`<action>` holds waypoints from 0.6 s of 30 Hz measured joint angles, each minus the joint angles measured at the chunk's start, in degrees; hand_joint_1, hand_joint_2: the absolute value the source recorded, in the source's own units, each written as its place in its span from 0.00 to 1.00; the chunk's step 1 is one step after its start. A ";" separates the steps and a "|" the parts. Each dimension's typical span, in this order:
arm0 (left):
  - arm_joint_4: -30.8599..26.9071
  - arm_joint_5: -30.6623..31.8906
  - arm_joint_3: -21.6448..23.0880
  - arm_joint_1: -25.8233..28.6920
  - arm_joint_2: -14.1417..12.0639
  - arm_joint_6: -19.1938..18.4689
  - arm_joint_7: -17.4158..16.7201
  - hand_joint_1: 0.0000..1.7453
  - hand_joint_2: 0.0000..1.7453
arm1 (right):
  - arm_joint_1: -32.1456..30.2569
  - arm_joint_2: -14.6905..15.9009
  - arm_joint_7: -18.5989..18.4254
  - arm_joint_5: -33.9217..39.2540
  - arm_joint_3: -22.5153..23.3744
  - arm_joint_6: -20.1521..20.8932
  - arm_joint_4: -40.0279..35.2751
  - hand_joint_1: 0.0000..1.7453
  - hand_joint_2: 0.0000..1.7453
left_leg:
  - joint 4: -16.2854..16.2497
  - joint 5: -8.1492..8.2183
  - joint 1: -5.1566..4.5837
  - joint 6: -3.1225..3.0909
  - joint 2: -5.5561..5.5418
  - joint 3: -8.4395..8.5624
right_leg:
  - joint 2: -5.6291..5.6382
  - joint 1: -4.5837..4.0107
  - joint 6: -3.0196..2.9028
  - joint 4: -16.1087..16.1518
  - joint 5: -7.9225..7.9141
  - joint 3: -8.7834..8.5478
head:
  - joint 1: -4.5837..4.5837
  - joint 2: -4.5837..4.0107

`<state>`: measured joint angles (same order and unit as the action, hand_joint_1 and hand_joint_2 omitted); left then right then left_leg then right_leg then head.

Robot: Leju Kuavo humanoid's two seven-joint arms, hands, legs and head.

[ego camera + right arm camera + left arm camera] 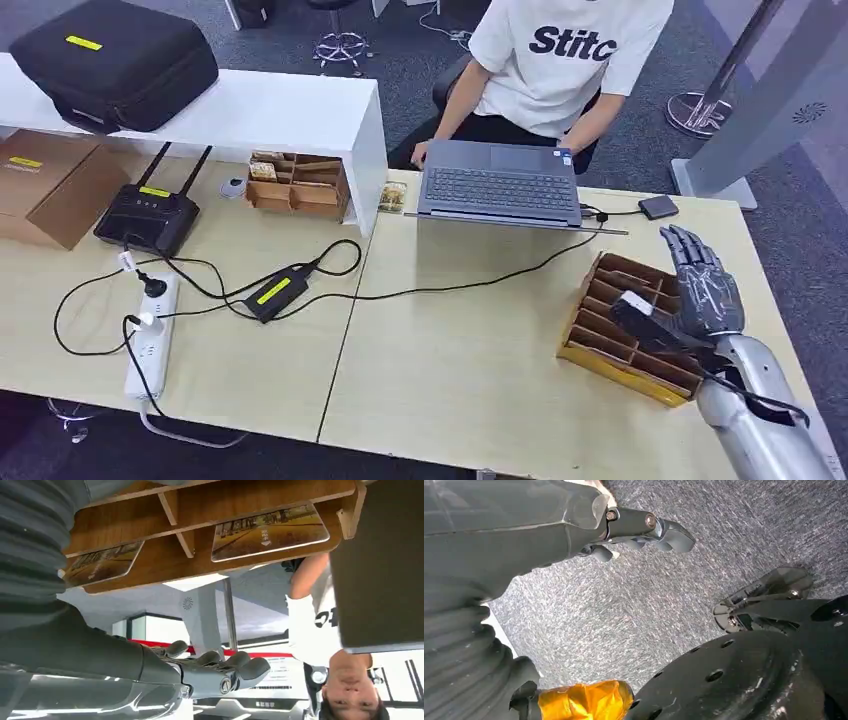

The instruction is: Pass the card to the sensor for recognition and then transmit it.

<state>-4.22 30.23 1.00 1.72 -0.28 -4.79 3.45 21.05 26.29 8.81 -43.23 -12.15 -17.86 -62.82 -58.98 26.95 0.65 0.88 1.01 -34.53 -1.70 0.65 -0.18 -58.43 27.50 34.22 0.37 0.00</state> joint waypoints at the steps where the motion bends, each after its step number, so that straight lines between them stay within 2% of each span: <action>1: 0.00 0.02 -0.02 0.01 0.00 0.00 0.00 0.00 1.00 | 0.00 0.00 0.00 0.06 0.09 -0.07 0.15 0.00 1.00 | 0.00 0.00 0.00 0.00 0.01 0.01 | 0.01 0.00 0.00 0.00 0.00 0.00 | 0.02 0.00; 18: 0.00 0.52 0.00 0.07 -0.04 -0.11 -0.15 0.00 1.00 | -1.48 0.46 1.42 1.59 5.18 -0.37 1.29 0.00 1.00 | -0.01 0.01 -0.02 -0.01 0.00 0.03 | 0.00 0.03 0.01 0.02 0.00 -0.03 | 0.02 0.00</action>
<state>-4.22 30.75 1.00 1.80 -0.33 -4.90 3.30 19.57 26.75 10.23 -41.64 -6.97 -18.23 -61.53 -58.99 26.96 0.63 0.87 1.00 -34.50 -1.70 0.69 -0.17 -58.42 27.50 34.19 0.39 0.00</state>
